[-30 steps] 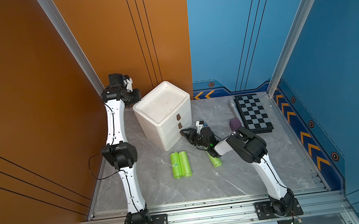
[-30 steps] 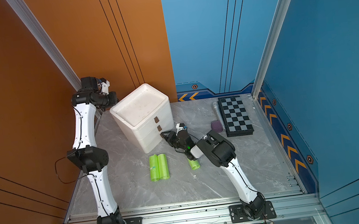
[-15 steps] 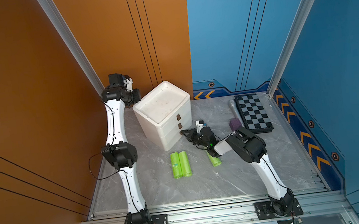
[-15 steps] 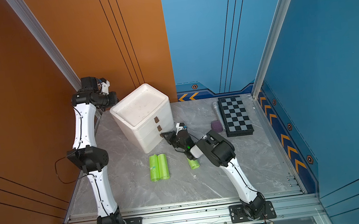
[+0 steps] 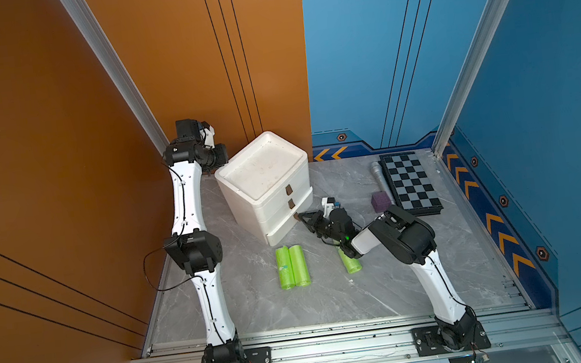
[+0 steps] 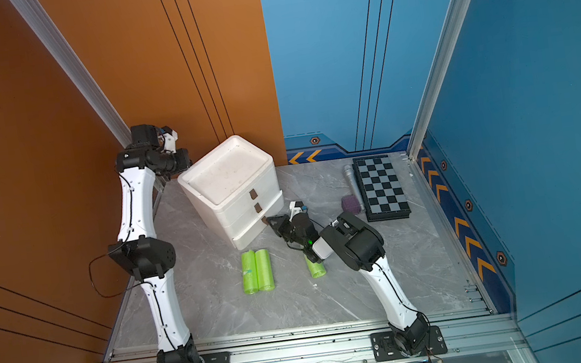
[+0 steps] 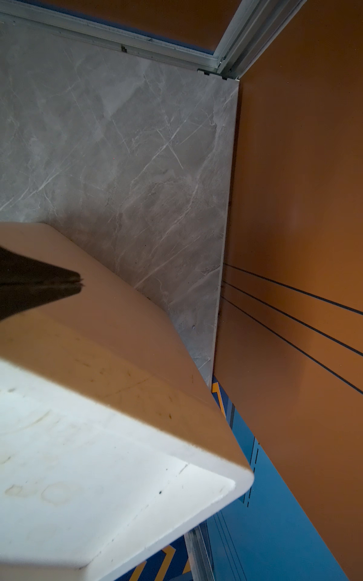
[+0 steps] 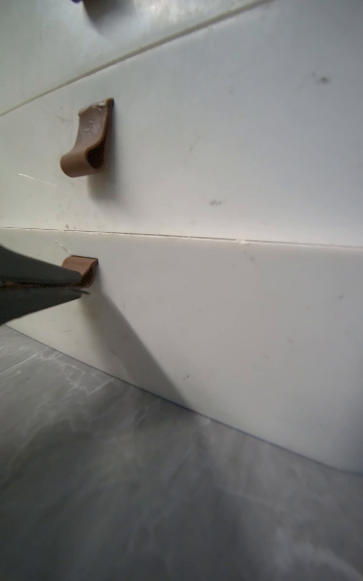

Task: Sort the rolls of trash bags by color and place them into the drawer
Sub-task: Open the drawer in the storage box.

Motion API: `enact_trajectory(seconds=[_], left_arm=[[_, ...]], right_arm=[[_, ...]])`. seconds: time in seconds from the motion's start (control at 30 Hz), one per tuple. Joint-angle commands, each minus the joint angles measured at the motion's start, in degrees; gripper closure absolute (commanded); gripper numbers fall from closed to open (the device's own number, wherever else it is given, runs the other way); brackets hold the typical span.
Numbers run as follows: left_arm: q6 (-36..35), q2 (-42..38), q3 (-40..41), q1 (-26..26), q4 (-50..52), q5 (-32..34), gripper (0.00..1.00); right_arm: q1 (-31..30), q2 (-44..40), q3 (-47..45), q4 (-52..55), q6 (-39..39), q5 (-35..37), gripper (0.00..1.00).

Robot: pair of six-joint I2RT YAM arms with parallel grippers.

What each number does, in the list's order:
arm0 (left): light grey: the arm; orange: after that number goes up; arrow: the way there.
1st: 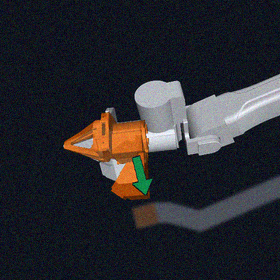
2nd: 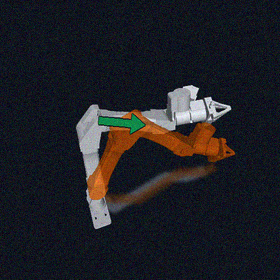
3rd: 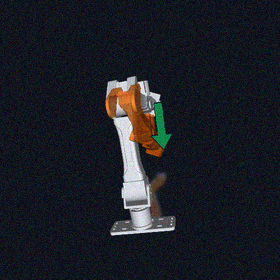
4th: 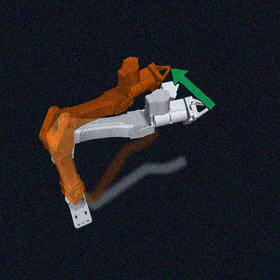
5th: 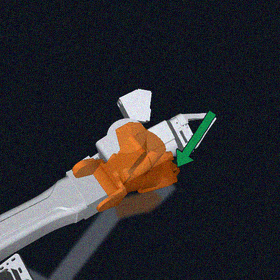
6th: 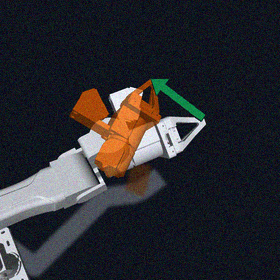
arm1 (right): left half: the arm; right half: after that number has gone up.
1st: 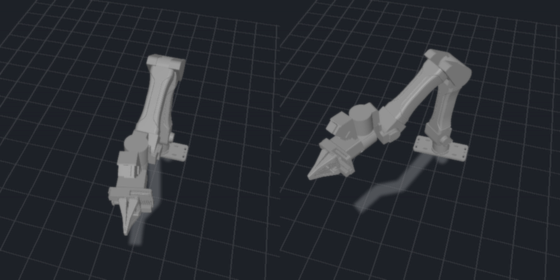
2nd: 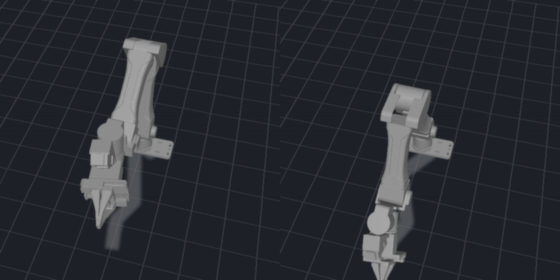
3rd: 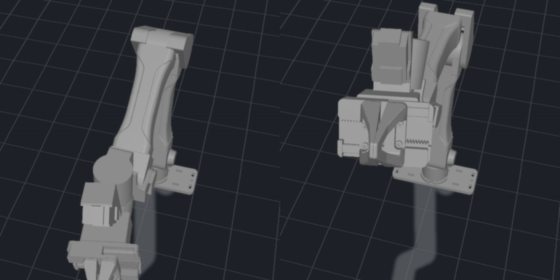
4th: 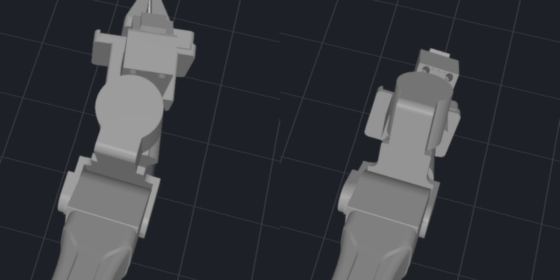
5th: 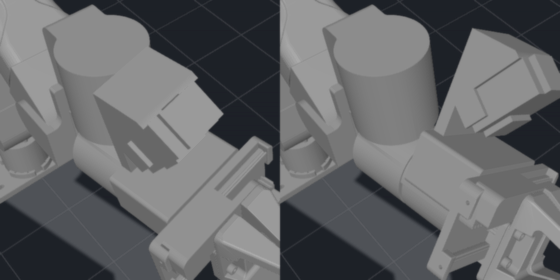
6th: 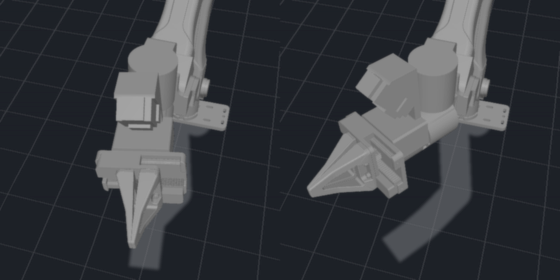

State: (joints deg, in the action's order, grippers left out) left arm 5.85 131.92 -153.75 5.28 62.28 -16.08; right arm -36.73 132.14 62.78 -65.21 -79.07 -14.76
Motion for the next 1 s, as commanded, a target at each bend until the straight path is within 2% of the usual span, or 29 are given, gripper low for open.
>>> enact_trajectory(seconds=[0.0, 0.97], left_arm=[[-0.7, 0.9, 1.8, -1.4, 5.1, -2.8, 0.97], [-0.5, -1.1, 3.5, -2.0, 5.1, -2.7, 0.97]], right_arm=[[0.5, 1.1, -3.8, 4.0, 0.7, 1.0, 1.00], [2.3, -9.6, -20.0, 0.5, 2.5, 2.6, 1.00]])
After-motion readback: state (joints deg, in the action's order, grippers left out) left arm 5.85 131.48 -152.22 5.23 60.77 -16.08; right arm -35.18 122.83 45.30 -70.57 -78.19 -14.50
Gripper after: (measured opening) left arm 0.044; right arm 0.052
